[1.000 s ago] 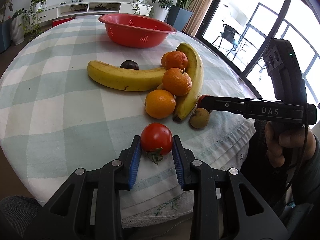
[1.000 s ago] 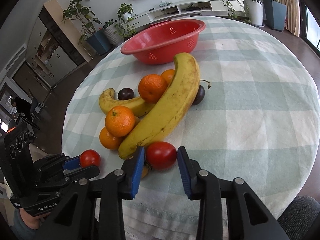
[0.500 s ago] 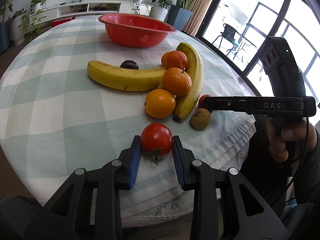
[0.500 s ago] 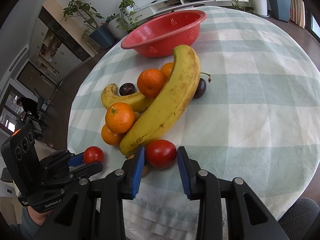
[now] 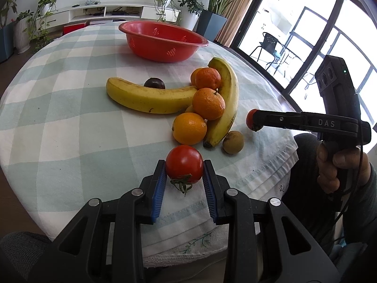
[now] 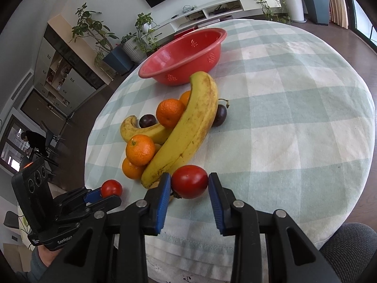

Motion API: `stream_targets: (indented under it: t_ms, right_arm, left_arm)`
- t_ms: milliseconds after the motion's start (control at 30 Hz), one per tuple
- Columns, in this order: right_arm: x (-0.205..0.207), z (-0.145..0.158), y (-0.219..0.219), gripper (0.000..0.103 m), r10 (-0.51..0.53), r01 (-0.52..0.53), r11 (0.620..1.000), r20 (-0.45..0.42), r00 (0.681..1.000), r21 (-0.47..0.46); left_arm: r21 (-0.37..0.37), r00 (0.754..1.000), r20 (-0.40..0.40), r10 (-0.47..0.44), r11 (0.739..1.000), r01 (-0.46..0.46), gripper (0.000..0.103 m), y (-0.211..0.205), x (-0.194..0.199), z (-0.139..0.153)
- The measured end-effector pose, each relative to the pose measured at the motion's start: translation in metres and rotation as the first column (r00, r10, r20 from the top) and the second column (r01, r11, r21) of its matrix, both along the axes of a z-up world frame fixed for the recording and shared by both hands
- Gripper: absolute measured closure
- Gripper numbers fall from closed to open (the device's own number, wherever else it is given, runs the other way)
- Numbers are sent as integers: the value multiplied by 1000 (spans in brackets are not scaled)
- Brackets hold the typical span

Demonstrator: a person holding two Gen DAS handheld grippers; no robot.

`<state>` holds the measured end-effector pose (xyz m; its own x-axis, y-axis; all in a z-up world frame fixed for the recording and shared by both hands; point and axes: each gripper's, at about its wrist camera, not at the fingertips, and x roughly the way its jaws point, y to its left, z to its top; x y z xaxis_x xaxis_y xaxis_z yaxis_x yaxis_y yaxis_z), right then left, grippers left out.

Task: Organize fruits
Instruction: 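Carry both held tomatoes over the red colander bowl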

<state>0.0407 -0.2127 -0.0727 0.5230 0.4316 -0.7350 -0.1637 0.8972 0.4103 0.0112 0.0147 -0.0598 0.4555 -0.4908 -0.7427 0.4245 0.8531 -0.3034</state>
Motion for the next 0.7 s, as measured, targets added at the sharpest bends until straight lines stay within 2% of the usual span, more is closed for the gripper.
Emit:
stream_targets:
  t_ms: [233,367,567,700]
  right_arm:
    - [4,3,-18,68,-46,46,999,8,999,0]
    - [11,14,-33,68,-80,80,997,34,996,-6]
    - [35,53,-54,68,-119,124,992,128,985,-31]
    - [60,87,-53,68,-97,109,993,215,972,-45]
  left_arm:
    - [-25,999,23,42,999,-41,74,22,12,17]
    - [-28,996,57,64,998,-63,74,36,29,36]
    - [23,989,133,67,997,-71,74,44,76,73]
    - [70,983,180,39,996,-52,74,32,121,102]
